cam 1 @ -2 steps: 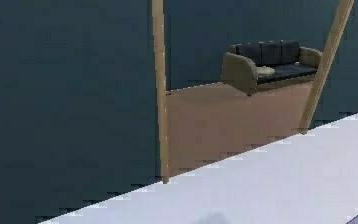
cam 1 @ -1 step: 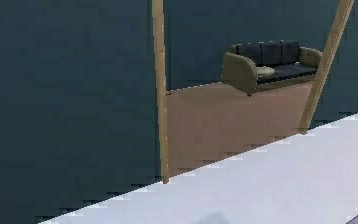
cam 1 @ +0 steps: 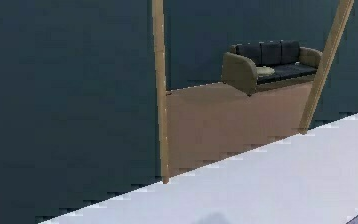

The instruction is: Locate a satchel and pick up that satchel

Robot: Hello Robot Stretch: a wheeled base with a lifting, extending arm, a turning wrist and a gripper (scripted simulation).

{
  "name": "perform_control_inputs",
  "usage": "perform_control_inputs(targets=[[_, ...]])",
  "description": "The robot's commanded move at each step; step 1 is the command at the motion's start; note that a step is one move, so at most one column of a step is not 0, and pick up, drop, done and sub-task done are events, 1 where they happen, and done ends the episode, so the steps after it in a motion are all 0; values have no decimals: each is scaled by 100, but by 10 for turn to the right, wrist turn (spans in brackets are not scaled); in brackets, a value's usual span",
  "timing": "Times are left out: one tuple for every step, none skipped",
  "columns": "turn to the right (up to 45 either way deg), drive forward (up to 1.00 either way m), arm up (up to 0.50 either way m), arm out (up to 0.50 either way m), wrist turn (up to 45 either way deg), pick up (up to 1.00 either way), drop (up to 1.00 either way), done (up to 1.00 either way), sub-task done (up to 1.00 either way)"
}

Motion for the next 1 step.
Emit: perform_control_inputs(targets=[[0, 0, 0, 0, 450, 0, 0, 0, 0]])
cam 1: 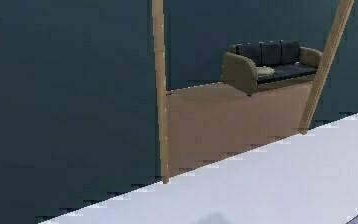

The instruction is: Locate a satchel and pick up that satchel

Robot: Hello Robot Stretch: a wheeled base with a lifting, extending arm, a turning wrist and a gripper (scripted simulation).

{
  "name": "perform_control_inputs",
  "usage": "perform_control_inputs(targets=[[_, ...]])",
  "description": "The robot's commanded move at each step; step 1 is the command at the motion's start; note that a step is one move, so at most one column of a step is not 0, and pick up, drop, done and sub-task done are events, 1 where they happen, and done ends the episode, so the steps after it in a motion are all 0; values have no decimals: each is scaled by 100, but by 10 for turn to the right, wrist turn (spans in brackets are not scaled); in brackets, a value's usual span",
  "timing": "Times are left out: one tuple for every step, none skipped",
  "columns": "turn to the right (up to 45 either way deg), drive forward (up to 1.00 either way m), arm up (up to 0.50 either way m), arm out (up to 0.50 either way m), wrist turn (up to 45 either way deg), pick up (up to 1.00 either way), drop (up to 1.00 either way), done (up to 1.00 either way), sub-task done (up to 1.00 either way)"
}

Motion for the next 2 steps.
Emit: perform_control_inputs(targets=[[0, 0, 0, 0, 390, 0, 0, 0, 0], [0, 0, 0, 0, 0, 100, 0, 0, 0]])
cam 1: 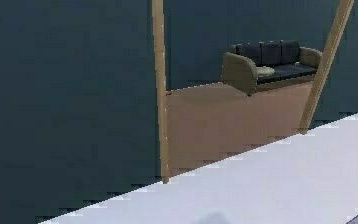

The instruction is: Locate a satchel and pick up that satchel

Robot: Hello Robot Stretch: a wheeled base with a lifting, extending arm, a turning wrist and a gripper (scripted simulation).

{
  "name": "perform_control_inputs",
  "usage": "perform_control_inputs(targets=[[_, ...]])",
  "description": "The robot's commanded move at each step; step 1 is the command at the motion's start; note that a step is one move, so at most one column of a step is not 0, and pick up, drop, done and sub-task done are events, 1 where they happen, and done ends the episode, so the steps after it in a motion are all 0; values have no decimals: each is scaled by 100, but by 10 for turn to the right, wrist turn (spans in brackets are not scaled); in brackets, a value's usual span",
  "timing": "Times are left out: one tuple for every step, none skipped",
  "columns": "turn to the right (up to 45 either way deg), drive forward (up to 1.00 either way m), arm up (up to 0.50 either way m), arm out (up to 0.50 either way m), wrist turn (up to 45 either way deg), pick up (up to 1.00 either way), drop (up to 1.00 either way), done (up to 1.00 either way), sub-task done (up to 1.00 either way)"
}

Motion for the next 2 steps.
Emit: perform_control_inputs(targets=[[0, 0, 10, 0, 0, 0, 0, 0, 0], [0, 0, 0, 0, 0, 0, 0, 100, 0]])
